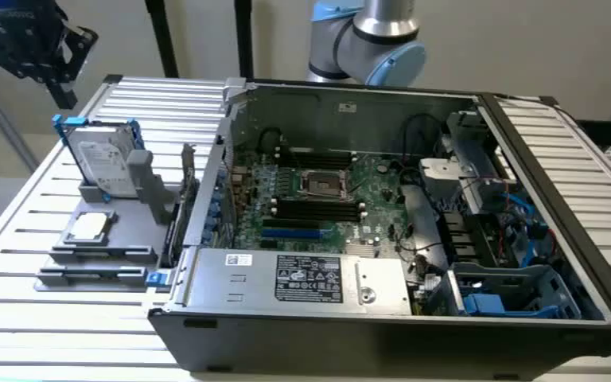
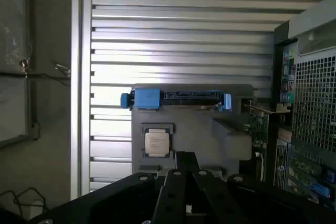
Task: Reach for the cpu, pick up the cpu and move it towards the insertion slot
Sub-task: 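Pick up the cpu and move it towards the insertion slot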
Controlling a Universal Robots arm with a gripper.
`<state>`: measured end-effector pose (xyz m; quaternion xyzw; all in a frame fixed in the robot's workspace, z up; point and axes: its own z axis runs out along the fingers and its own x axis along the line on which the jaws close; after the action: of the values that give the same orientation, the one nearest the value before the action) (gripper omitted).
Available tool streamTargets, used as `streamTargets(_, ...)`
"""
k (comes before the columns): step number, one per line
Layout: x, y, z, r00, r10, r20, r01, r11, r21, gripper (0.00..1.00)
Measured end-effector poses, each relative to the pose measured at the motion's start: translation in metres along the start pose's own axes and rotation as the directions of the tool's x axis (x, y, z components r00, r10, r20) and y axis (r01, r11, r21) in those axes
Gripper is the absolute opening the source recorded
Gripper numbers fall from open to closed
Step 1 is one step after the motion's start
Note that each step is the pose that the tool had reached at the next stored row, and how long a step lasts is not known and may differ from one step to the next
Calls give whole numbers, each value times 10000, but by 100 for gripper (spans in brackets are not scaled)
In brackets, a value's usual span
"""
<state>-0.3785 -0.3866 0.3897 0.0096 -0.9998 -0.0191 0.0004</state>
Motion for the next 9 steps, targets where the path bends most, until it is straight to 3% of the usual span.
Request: streamTargets(9, 0, 0, 0, 10000, 0, 0, 0, 10000, 0, 11)
